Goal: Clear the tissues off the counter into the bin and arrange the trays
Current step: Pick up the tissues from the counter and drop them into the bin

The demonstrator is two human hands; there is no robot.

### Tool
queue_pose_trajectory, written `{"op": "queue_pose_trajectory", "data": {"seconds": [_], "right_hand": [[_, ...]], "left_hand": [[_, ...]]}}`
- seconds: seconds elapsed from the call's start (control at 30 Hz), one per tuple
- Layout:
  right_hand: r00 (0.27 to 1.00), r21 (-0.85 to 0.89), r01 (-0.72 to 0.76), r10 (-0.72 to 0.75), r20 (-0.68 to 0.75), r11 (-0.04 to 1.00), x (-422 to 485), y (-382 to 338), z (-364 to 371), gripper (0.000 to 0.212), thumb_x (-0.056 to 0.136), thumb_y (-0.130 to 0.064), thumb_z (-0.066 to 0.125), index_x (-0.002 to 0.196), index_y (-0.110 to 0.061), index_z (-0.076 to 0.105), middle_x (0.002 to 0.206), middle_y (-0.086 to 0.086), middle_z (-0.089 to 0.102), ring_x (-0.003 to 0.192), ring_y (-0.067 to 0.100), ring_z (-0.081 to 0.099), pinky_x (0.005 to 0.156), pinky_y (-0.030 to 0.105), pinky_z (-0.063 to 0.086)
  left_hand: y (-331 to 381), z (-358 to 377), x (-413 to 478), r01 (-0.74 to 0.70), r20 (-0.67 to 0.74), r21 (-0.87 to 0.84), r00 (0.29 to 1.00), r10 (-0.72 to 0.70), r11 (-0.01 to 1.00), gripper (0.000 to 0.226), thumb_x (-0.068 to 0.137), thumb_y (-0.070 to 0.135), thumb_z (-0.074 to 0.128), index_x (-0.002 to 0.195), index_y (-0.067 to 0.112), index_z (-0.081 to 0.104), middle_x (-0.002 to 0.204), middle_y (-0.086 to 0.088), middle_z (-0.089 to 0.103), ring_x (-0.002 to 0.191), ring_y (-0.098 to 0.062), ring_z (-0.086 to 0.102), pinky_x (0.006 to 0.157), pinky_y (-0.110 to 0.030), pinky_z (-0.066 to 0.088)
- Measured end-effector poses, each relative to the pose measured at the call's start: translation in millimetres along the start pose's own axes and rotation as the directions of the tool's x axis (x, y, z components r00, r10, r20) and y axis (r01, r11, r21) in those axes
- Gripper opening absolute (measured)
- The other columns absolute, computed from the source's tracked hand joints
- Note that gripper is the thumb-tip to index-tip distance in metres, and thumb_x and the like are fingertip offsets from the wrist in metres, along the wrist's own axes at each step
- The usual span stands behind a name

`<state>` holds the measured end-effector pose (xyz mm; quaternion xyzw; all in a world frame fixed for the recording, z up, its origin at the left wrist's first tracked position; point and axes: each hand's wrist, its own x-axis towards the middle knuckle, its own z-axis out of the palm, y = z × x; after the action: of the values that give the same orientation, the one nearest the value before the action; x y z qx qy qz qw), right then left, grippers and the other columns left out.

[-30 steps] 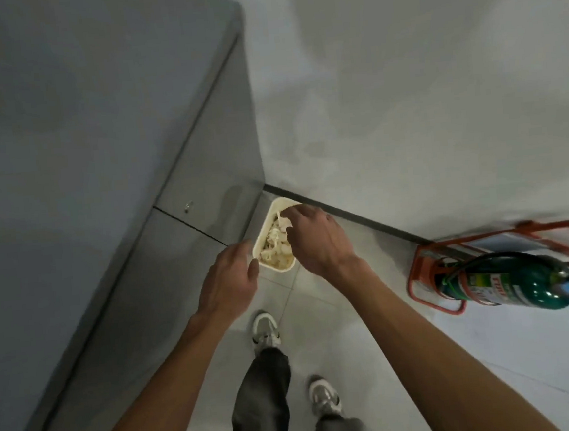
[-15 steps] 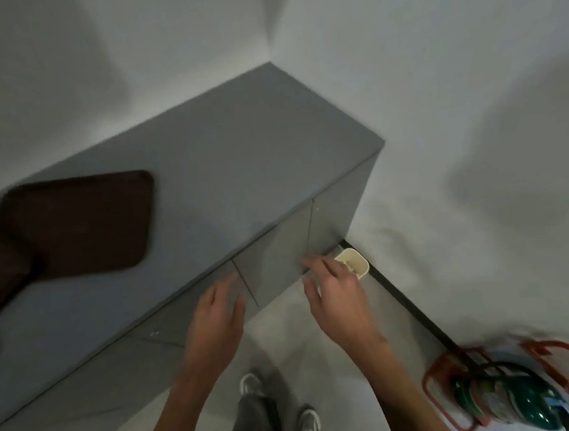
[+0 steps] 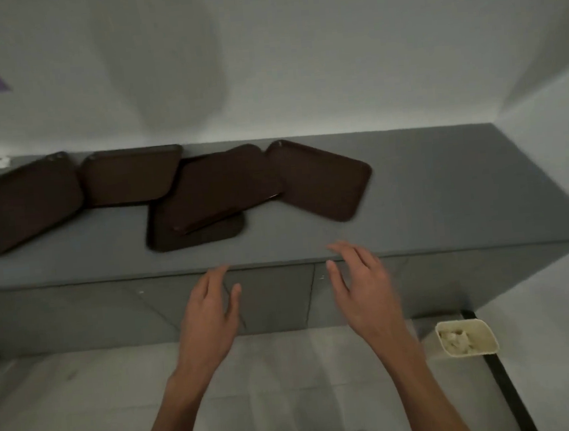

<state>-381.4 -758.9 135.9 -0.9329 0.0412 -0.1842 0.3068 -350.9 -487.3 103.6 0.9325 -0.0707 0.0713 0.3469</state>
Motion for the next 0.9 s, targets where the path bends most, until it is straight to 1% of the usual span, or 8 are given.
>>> {"op": "queue_pose_trajectory", "data": {"seconds": [0.03, 0.1, 0.17, 0.3, 0.4, 0.5, 0.7, 0.9], "right_hand": [[1.0, 0.019, 0.021, -0.021, 0.011, 1.0, 0.3, -23.3, 19.2, 0.031, 0.106, -0.029, 0.061, 0.135, -0.021, 0.066, 0.138, -0.001, 0.066, 0.128, 0.021, 0.06, 0.112, 0.039, 0.048], [0.996, 0.049, 0.068, -0.071, 0.049, 0.996, 0.0, -67.9, 58.5, 0.032, 0.106, -0.032, 0.061, 0.135, -0.022, 0.066, 0.139, -0.002, 0.065, 0.129, 0.02, 0.061, 0.112, 0.041, 0.049], [0.989, 0.057, 0.106, -0.111, 0.095, 0.993, -1.4, -111.1, 97.1, 0.034, 0.106, -0.036, 0.06, 0.137, -0.022, 0.065, 0.141, -0.001, 0.065, 0.13, 0.02, 0.06, 0.111, 0.044, 0.05], [0.963, 0.088, 0.149, -0.165, 0.211, 0.985, -5.2, -197.0, 168.7, 0.036, 0.107, -0.039, 0.058, 0.138, -0.022, 0.064, 0.14, 0.0, 0.065, 0.129, 0.02, 0.06, 0.11, 0.045, 0.051], [0.929, 0.135, 0.212, -0.243, 0.281, 0.968, -1.0, -252.3, 220.0, 0.034, 0.107, -0.038, 0.058, 0.137, -0.023, 0.064, 0.138, 0.0, 0.066, 0.126, 0.02, 0.062, 0.107, 0.044, 0.052], [0.886, 0.153, 0.269, -0.306, 0.347, 0.951, 11.5, -301.3, 268.8, 0.034, 0.107, -0.041, 0.057, 0.137, -0.025, 0.063, 0.139, -0.002, 0.065, 0.127, 0.018, 0.061, 0.108, 0.041, 0.052], [0.815, 0.189, 0.35, -0.397, 0.422, 0.918, 61.9, -382.6, 379.5, 0.035, 0.108, -0.043, 0.054, 0.139, -0.028, 0.061, 0.141, -0.006, 0.063, 0.129, 0.015, 0.059, 0.109, 0.039, 0.05], [0.77, 0.241, 0.359, -0.432, 0.47, 0.902, 134.7, -462.5, 502.5, 0.036, 0.107, -0.043, 0.052, 0.139, -0.028, 0.06, 0.141, -0.005, 0.062, 0.128, 0.016, 0.058, 0.109, 0.04, 0.05]], "left_hand": [[-24.1, -24.2, -5.5, 0.024, -0.021, 0.008, 0.999, -0.024, 1.0, 0.046, 0.105, 0.032, 0.055, 0.148, 0.019, 0.048, 0.139, -0.006, 0.057, 0.127, -0.024, 0.051, 0.107, -0.032, 0.04], [-71.5, -70.4, -16.8, 0.068, -0.068, 0.031, 0.995, -0.066, 0.997, 0.049, 0.105, 0.035, 0.054, 0.15, 0.02, 0.046, 0.14, -0.006, 0.056, 0.129, -0.025, 0.051, 0.11, -0.039, 0.044], [-119.2, -112.9, -29.7, 0.131, -0.104, 0.069, 0.987, -0.123, 0.989, 0.05, 0.105, 0.043, 0.05, 0.149, 0.02, 0.046, 0.139, -0.007, 0.057, 0.128, -0.028, 0.054, 0.108, -0.046, 0.047], [-204.0, -189.3, -54.6, 0.274, -0.192, 0.116, 0.949, -0.249, 0.955, 0.055, 0.103, 0.051, 0.045, 0.149, 0.022, 0.046, 0.143, -0.004, 0.055, 0.133, -0.027, 0.053, 0.107, -0.047, 0.048], [-253.5, -233.4, -65.6, 0.376, -0.251, 0.126, 0.907, -0.337, 0.918, 0.053, 0.105, 0.051, 0.045, 0.152, 0.026, 0.042, 0.15, -0.001, 0.05, 0.138, -0.024, 0.048, 0.111, -0.046, 0.045], [-295.3, -267.8, -63.9, 0.455, -0.301, 0.098, 0.861, -0.409, 0.885, 0.052, 0.105, 0.049, 0.045, 0.152, 0.026, 0.044, 0.15, 0.0, 0.051, 0.138, -0.023, 0.048, 0.112, -0.044, 0.044], [-384.0, -317.2, -21.8, 0.541, -0.341, 0.075, 0.803, -0.488, 0.838, 0.044, 0.106, 0.044, 0.048, 0.146, 0.027, 0.049, 0.147, 0.001, 0.055, 0.136, -0.021, 0.049, 0.111, -0.039, 0.042], [-488.0, -366.6, 62.0, 0.589, -0.337, 0.04, 0.768, -0.544, 0.807, 0.042, 0.105, 0.039, 0.051, 0.144, 0.024, 0.052, 0.143, -0.001, 0.058, 0.132, -0.021, 0.052, 0.109, -0.035, 0.042]]}}
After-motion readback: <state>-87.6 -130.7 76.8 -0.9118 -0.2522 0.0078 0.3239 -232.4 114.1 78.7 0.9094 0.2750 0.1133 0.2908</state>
